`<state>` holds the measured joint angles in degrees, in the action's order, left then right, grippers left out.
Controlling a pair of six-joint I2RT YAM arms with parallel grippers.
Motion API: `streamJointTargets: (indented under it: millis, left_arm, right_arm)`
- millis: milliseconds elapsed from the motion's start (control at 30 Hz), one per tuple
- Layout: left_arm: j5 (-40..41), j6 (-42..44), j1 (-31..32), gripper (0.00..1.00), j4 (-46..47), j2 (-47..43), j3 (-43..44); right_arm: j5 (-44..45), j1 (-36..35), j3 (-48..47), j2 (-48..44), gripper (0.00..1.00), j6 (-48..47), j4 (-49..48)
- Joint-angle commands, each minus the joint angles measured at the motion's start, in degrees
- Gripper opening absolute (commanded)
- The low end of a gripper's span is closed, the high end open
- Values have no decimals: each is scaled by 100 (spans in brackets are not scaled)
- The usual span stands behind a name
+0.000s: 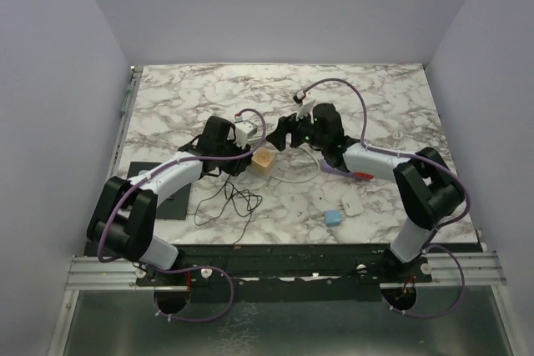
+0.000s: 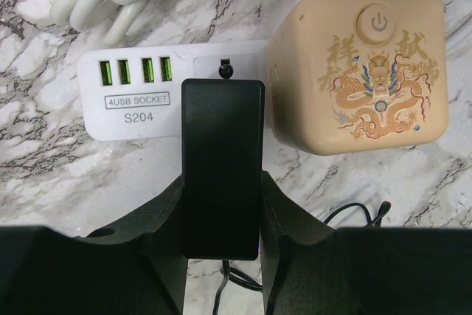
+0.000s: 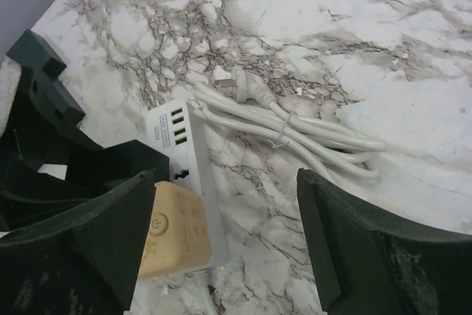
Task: Insert the plug
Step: Insert the plug into the socket.
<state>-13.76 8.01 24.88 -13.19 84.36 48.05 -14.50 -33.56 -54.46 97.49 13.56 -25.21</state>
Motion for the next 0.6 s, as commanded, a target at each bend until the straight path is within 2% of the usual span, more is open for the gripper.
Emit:
streamJointTargets:
  millis: [0, 333, 467, 567]
  left_arm:
    - [116, 51, 89, 0, -51, 39, -112]
    - [171, -1, 131, 0, -182, -23, -167]
    - [125, -21, 139, 0, -192, -6, -133]
    - [120, 13, 140, 0, -201, 9, -138]
  right_arm:
    - [-823, 105, -380, 459, 81, 223, 203]
    - [-2195, 119, -1419, 1351, 77, -150, 842]
    - [-2497, 125, -1780, 1632, 70, -320, 1202]
    - [-2789, 137, -1906, 1708, 58, -354, 1134]
